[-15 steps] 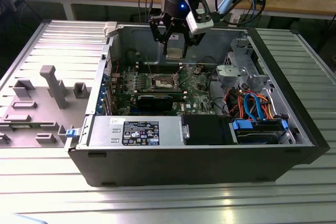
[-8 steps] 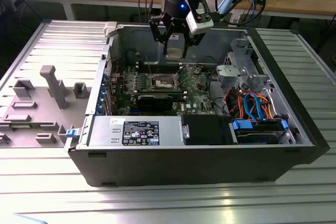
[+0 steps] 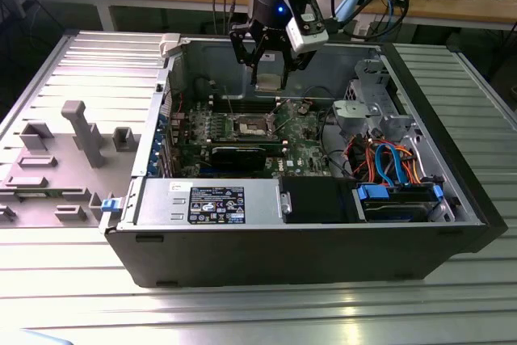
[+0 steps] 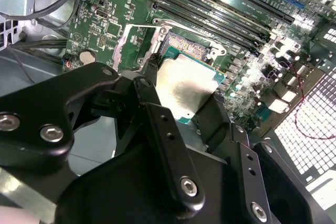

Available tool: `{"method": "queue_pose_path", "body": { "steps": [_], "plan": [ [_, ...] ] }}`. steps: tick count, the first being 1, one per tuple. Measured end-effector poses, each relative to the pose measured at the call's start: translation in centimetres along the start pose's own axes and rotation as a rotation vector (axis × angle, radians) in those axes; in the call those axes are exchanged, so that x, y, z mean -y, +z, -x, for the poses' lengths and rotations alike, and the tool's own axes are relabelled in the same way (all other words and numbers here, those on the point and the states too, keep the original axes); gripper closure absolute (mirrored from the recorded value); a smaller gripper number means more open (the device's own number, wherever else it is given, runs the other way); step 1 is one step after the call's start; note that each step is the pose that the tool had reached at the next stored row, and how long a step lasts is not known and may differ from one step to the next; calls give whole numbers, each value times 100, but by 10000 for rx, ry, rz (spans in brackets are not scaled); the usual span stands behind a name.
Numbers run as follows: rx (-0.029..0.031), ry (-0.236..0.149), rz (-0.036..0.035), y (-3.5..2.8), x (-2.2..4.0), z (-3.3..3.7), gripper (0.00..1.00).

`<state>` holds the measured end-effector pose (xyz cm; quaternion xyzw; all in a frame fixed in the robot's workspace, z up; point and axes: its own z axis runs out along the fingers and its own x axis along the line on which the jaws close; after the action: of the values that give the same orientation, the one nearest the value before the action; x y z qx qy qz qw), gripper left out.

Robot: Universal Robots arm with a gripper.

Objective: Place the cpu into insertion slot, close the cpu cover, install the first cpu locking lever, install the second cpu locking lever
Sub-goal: 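Place the cpu into insertion slot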

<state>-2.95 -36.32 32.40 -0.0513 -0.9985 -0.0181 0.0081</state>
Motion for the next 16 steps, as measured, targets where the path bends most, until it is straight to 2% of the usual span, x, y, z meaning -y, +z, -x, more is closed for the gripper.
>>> {"method": "queue_pose_path", "body": {
  "steps": [16],
  "plan": [
    [3,98,1,3,0,0,45]
  ]
}}
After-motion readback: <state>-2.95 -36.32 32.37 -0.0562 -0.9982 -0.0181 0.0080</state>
